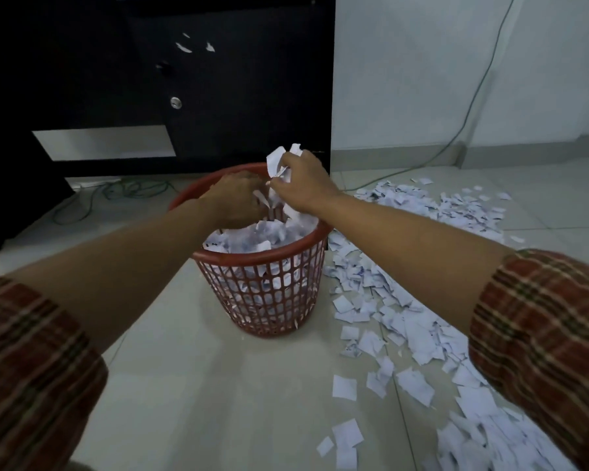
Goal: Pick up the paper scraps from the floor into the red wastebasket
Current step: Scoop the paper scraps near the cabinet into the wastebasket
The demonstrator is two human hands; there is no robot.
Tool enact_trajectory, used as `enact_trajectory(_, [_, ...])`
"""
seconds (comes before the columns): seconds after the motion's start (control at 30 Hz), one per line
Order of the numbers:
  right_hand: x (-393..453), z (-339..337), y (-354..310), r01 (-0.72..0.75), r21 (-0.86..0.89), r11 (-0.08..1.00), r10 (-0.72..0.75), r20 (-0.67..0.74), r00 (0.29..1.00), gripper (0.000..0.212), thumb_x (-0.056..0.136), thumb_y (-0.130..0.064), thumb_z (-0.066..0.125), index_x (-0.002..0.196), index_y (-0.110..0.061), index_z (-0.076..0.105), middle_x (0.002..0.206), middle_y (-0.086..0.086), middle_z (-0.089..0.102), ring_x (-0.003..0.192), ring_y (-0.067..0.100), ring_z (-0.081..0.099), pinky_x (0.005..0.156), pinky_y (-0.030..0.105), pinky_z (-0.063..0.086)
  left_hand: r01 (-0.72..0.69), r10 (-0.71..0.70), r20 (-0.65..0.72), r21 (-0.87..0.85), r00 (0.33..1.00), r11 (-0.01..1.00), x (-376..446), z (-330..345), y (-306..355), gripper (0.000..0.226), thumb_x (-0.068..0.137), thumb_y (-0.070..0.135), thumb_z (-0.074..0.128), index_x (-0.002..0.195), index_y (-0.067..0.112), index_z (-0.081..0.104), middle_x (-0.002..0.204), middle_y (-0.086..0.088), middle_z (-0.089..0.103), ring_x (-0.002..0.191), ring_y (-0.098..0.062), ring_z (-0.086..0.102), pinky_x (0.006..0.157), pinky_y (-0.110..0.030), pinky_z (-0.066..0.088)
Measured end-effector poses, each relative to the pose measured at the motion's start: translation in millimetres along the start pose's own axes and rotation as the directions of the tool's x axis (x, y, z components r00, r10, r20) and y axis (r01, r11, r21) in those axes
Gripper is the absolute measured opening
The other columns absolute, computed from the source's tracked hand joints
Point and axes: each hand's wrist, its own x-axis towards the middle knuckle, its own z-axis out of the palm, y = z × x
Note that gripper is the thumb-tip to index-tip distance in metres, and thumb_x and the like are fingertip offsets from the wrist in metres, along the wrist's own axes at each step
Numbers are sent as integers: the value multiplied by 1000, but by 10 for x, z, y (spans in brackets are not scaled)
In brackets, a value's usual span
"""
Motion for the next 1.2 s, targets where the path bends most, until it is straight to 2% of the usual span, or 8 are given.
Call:
enact_trajectory(0.07, [-4, 2, 28, -53, -73, 996, 67, 194, 979, 43, 90, -47, 57, 124, -19, 59, 128, 7, 50, 107, 21, 52, 80, 27, 36, 11, -12, 12, 36, 1000, 999, 17, -6, 16, 43, 87, 43, 57, 129, 30, 56, 144, -1, 46, 132, -26, 40, 107, -60, 31])
enact_trajectory(0.13, [-5, -12, 55, -64, -111, 992, 96, 313, 945, 42, 94, -53, 48, 115, -21, 65, 114, 0, 59, 102, 17, 55, 76, 24, 36, 29, -30, 7, 101, 1000, 994, 35, -6, 31, 46, 89, 45, 55, 133, 33, 52, 148, 2, 43, 138, -26, 34, 110, -65, 19])
enact_trajectory(0.23, [-20, -73, 118, -52, -78, 996, 73, 290, 954, 40, 99, -42, 42, 72, -19, 60, 77, -6, 57, 74, 12, 52, 61, 25, 35, 45, -45, 0, 97, 999, 994, 55, 4, 49, 48, 90, 40, 58, 135, 27, 50, 144, -3, 46, 134, -27, 38, 111, -59, 25])
enact_trajectory(0.33, [-32, -126, 185, -24, -46, 999, 33, 202, 979, 39, 97, -25, 49, 60, -17, 55, 65, -2, 57, 59, 12, 52, 59, 25, 40, 10, -8, -41, 46, 999, 999, 50, 10, 111, 45, 89, 26, 61, 132, 16, 51, 136, -9, 51, 122, -28, 49, 101, -44, 43])
enact_trajectory(0.57, [-199, -338, 387, 81, -92, 992, -80, 16, 997, 23, 94, -18, 52, 71, -20, 57, 64, -9, 50, 57, 2, 46, 55, 19, 30, -172, 162, -214, -30, 963, 985, 122, 38, 466, 29, 93, 24, 56, 117, 9, 59, 109, -10, 57, 92, -25, 57, 80, -41, 51])
enact_trajectory(0.83, [-765, -606, 1024, 90, -246, 965, -71, 86, 994, 21, 94, -31, 53, 101, -13, 59, 95, 7, 53, 81, 19, 49, 69, 33, 42, -498, 476, -294, 3, 829, 867, 218, 169, 1240, 19, 88, 21, 59, 102, 9, 61, 96, -4, 55, 83, -19, 51, 67, -31, 41])
enact_trajectory(1.0, [-1292, -740, 1391, 70, -281, 957, -16, 192, 981, 21, 94, -31, 55, 105, -13, 59, 109, 12, 54, 93, 25, 53, 81, 41, 47, -649, 647, -169, 53, 743, 759, 147, 435, 1657, 23, 89, 22, 58, 108, 10, 60, 100, -8, 58, 87, -22, 54, 68, -31, 42])
enact_trajectory(1.2, [-2137, -775, 1889, 24, -414, 910, 140, 360, 922, 32, 95, -35, 56, 116, -11, 54, 112, 15, 48, 96, 32, 52, 78, 41, 45, -750, 746, 74, 41, 661, 660, 13, 966, 2036, 27, 88, 22, 61, 112, 11, 58, 108, -11, 56, 95, -28, 53, 71, -34, 41])
